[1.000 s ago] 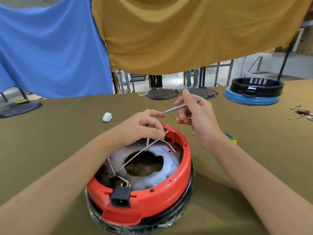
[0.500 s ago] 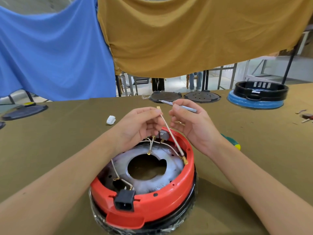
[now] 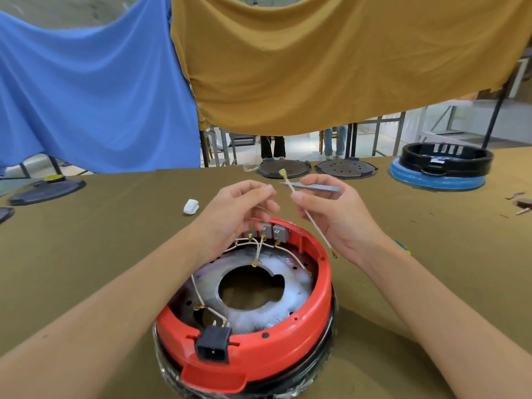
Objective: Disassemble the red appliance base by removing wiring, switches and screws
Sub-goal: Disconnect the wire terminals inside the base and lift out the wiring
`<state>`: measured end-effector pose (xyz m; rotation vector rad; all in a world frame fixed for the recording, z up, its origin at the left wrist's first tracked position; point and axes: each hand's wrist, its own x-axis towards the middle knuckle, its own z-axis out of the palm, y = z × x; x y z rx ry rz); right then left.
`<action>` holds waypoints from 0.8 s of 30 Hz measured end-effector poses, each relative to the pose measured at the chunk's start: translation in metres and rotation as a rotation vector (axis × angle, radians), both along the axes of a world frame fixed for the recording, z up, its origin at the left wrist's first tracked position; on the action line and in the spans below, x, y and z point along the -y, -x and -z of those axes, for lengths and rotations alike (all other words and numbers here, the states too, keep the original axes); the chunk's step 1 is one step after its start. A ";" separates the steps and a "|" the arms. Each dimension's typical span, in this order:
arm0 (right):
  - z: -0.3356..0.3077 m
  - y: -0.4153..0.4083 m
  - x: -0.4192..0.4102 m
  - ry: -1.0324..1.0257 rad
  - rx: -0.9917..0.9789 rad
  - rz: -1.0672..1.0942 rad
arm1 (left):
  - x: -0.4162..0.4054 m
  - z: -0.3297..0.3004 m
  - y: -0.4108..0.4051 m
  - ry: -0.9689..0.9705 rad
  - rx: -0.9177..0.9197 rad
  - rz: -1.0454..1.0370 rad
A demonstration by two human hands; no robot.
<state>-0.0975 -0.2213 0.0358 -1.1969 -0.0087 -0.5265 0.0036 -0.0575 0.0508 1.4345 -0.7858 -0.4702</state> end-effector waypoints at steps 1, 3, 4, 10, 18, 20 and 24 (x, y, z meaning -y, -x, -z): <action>-0.001 0.000 0.005 -0.012 -0.051 0.102 | -0.001 0.001 -0.002 -0.048 0.113 -0.088; -0.001 0.001 0.016 0.043 -0.171 0.308 | -0.002 0.005 -0.007 -0.163 0.370 -0.286; 0.000 0.001 0.022 0.081 -0.218 0.377 | -0.003 0.007 -0.010 -0.207 0.472 -0.351; 0.010 -0.006 0.043 0.250 -0.332 0.574 | -0.005 0.018 -0.020 -0.448 0.626 -0.408; 0.022 -0.010 0.069 0.552 -0.414 0.666 | -0.006 0.020 -0.022 -0.511 0.596 -0.383; 0.026 -0.011 0.073 0.688 -0.464 0.687 | -0.006 0.020 -0.022 -0.516 0.596 -0.382; 0.025 -0.011 0.078 0.658 -0.397 0.799 | -0.007 0.020 -0.023 -0.528 0.610 -0.370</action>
